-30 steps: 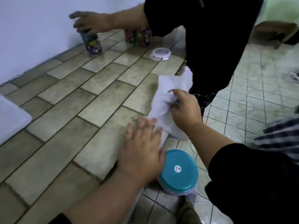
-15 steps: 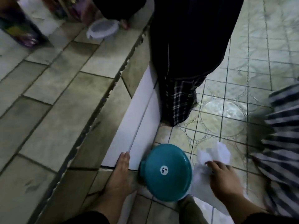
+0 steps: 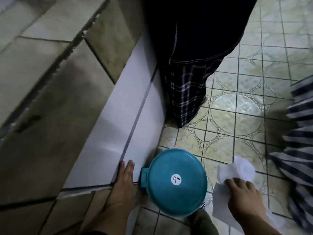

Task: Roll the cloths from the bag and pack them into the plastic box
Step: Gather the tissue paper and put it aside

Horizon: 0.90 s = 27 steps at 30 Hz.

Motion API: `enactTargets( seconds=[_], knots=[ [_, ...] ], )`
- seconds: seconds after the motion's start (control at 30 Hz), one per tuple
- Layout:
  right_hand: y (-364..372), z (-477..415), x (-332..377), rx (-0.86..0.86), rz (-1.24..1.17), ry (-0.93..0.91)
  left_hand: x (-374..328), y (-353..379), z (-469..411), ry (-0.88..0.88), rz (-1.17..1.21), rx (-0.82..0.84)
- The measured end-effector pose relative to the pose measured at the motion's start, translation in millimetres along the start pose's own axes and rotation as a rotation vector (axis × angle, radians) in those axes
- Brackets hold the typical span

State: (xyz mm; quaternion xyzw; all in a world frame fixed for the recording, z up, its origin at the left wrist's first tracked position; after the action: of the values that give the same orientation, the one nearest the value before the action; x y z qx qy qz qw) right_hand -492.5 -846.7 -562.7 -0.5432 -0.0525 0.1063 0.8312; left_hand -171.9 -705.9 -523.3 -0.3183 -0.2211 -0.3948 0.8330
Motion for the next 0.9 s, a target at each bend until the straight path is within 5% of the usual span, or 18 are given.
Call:
enactTargets(
  seconds=[0.47,0.9],
  knots=[
    [49,0,-21,0.038,-0.190,0.094,-8,2,-6,0.018,0.033,-0.013],
    [19,-31,39,-0.026,-0.192,-0.215,-14,12,-12,0.029,0.080,-0.059]
  ],
)
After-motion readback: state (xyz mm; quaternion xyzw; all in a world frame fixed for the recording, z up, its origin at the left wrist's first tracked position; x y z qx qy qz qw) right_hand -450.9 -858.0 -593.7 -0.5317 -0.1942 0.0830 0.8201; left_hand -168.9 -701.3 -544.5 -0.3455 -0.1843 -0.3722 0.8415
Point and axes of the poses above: each hand's wrist, its own z-axis away from the middle knuckle, its own y-axis out of the palm, x = y × z, the point moved 8 cm from there along -z, towards the middle knuckle, and after that the axes turned 5 degrees about -x, right-handed, at the moved point
